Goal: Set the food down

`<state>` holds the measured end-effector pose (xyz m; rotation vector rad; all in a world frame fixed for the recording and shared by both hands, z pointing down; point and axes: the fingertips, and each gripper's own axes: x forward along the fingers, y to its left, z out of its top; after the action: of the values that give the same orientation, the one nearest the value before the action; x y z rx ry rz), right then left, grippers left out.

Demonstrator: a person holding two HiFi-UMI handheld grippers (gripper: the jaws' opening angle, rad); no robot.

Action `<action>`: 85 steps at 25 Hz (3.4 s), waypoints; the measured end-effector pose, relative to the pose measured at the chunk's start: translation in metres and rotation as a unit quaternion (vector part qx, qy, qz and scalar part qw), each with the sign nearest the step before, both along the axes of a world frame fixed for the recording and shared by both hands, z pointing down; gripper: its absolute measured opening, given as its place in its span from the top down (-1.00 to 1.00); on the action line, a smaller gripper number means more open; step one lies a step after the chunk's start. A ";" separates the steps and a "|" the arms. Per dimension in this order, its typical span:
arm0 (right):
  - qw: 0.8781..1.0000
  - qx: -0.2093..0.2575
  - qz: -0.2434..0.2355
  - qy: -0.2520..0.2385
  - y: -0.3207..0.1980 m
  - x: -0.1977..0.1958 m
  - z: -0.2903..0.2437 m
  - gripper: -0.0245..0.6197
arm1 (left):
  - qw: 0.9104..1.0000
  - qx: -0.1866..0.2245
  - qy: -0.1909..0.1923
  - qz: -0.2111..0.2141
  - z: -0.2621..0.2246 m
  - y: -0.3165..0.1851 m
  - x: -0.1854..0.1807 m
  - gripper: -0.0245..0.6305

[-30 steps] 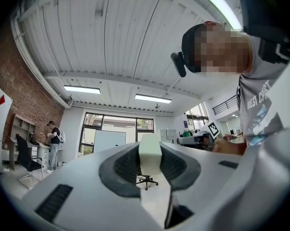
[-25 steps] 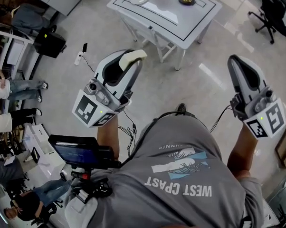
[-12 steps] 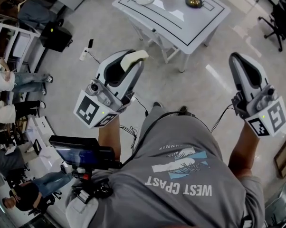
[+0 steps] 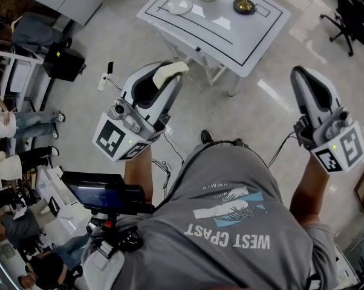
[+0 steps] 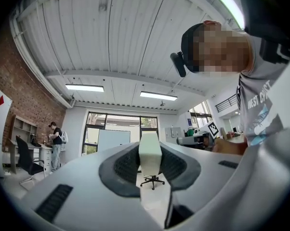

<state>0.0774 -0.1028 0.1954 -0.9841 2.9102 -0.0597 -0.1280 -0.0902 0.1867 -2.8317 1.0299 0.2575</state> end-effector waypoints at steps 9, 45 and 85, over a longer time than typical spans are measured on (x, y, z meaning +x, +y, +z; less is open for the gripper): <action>0.999 0.008 0.035 0.014 -0.025 -0.035 0.002 0.90 | 0.999 0.006 0.006 0.037 0.005 -0.040 -0.034 0.61; 0.998 -0.030 -0.056 0.026 -0.250 0.019 0.032 0.90 | 0.988 -0.020 -0.084 -0.126 0.049 -0.354 -0.021 0.61; 0.989 -0.142 0.048 0.016 -0.303 0.023 0.113 0.90 | 0.914 -0.224 -0.288 -0.177 0.325 -0.581 -0.116 0.61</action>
<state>0.1003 -0.4059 0.3081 -1.1721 2.9335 -0.4694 -0.2436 -0.6707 0.5116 -2.6872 1.5454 -0.8992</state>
